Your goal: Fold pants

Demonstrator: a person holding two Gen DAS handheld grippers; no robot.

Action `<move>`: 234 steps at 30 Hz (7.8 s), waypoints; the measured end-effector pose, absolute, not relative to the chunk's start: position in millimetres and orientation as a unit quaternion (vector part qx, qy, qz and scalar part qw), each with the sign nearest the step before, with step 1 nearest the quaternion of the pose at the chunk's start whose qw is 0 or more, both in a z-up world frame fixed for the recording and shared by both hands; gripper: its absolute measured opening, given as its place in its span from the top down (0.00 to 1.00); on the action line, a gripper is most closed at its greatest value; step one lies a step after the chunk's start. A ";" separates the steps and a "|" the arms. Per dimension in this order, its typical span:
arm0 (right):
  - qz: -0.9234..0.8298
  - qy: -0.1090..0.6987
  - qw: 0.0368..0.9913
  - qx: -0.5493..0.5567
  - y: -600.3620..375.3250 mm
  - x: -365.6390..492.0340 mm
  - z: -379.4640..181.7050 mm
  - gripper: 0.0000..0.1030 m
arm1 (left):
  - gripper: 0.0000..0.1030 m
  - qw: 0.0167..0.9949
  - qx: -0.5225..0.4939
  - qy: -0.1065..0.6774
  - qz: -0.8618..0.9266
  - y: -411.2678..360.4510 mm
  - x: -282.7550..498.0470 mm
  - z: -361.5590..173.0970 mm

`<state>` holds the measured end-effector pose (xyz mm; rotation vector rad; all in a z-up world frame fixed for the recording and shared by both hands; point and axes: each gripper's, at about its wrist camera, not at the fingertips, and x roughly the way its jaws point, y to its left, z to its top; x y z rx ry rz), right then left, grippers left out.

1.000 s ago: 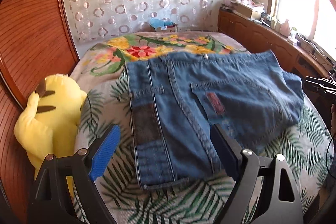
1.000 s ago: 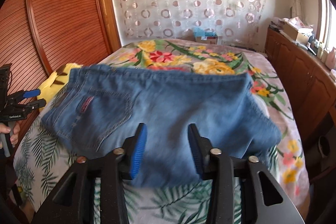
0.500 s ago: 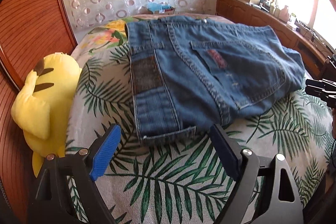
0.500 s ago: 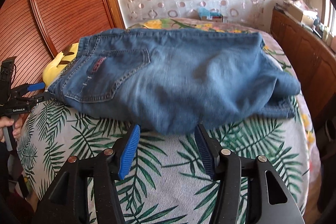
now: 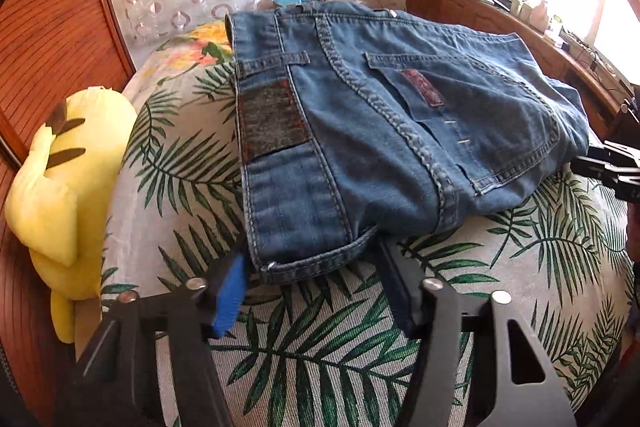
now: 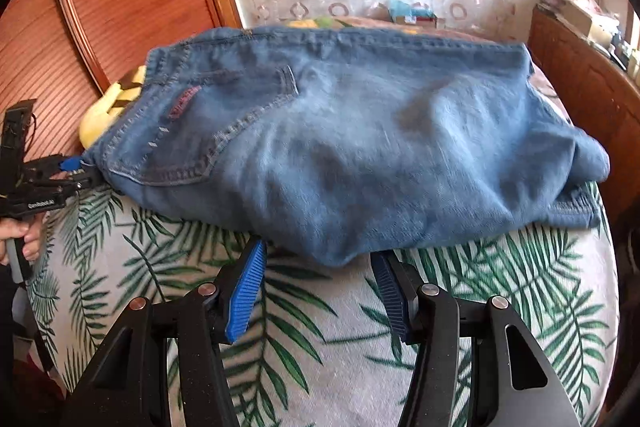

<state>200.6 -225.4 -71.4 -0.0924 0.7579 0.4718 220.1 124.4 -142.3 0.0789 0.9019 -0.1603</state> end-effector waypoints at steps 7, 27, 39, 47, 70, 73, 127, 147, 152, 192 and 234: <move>0.253 0.331 0.908 -0.037 -226.5 186.7 -56.8 0.92 | 0.75 0.905 0.055 0.414 -0.080 115.3 212.3 -124.0; 0.300 0.275 0.911 -0.070 -210.8 116.1 -10.1 0.96 | 0.82 0.946 0.035 0.317 -0.051 144.6 146.6 -25.3; 0.330 0.299 0.893 -0.065 -219.1 91.4 -23.8 0.96 | 0.81 0.937 0.017 0.346 -0.039 165.1 88.9 -55.4; 0.330 0.336 0.881 -0.051 -225.2 98.8 -39.6 0.96 | 0.80 0.923 0.018 0.382 -0.040 153.7 71.9 -83.0; 0.287 0.313 0.905 -0.031 -269.2 72.2 -35.1 0.84 | 0.17 0.935 0.019 0.351 -0.056 139.5 68.4 -55.2; 0.262 0.305 0.915 -0.032 -282.1 75.1 -32.9 0.69 | 0.17 0.934 0.020 0.350 -0.070 124.9 78.1 -60.0; 0.102 0.320 0.942 -0.029 -367.9 181.5 -14.6 0.97 | 0.17 0.913 0.035 0.384 -0.132 38.9 128.0 -108.0; 0.276 0.263 0.923 -0.058 -251.0 135.1 51.7 0.97 | 0.17 0.927 0.022 0.359 -0.109 74.9 107.4 -83.5; 0.349 0.261 0.897 -0.068 -202.2 119.7 62.1 0.97 | 0.17 0.931 0.018 0.353 -0.097 90.0 100.6 -80.0; 0.236 0.348 0.907 -0.026 -263.2 127.2 -31.8 0.62 | 0.72 0.888 0.049 0.405 -0.211 -6.0 179.5 -109.2; 0.292 0.332 0.897 -0.020 -226.0 136.4 -42.4 0.62 | 0.98 0.930 0.007 0.364 -0.055 150.0 81.5 -67.8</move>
